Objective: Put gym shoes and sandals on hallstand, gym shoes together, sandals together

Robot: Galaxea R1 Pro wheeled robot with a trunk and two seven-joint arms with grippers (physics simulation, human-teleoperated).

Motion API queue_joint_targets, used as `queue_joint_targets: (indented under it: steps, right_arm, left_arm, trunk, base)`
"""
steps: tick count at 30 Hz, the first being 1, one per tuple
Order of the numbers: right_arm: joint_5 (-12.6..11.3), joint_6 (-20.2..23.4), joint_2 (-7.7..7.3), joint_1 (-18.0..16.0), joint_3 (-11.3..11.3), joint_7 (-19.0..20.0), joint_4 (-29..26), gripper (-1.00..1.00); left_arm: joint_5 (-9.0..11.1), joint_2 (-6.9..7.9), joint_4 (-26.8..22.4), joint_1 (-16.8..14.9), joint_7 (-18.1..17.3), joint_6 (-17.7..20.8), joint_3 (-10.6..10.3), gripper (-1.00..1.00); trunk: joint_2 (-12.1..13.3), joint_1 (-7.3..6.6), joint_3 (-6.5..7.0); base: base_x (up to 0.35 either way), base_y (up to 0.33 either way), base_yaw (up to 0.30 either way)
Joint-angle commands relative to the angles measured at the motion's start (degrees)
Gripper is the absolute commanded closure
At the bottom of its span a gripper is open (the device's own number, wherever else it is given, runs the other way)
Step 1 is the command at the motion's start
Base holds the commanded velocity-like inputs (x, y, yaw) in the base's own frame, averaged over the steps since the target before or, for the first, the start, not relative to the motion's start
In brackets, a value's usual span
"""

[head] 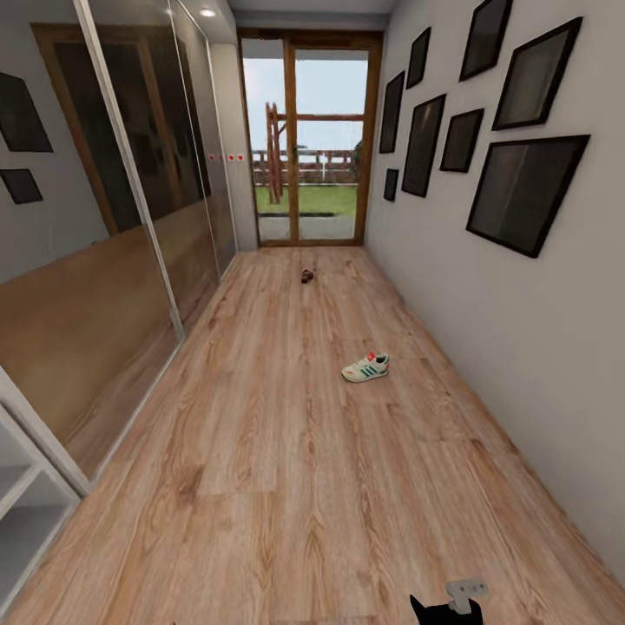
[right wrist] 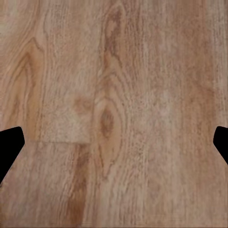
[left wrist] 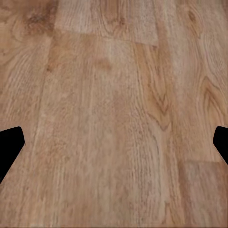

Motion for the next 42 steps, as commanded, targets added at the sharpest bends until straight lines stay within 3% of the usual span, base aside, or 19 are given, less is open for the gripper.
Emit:
queue_joint_targets:
  steps: [1,42]
  right_arm:
    - [0.5,-0.2,-0.01,0.0,-0.5,0.2,0.1,-1.0]
    - [0.5,-0.2,0.1,0.0,-0.5,0.3,0.0,-1.0]
  left_arm:
    - [-0.2,-0.04,0.1,-0.1,-0.5,-0.1,0.5,-1.0]
    - [-0.4,-0.04,0.1,-0.1,-0.5,-0.1,0.4,-1.0]
  trunk:
    - [0.0,0.02,-0.05]
    - [0.0,0.02,-0.05]
  base:
    - [0.312,0.154,0.0]
    - [0.311,0.154,0.0]
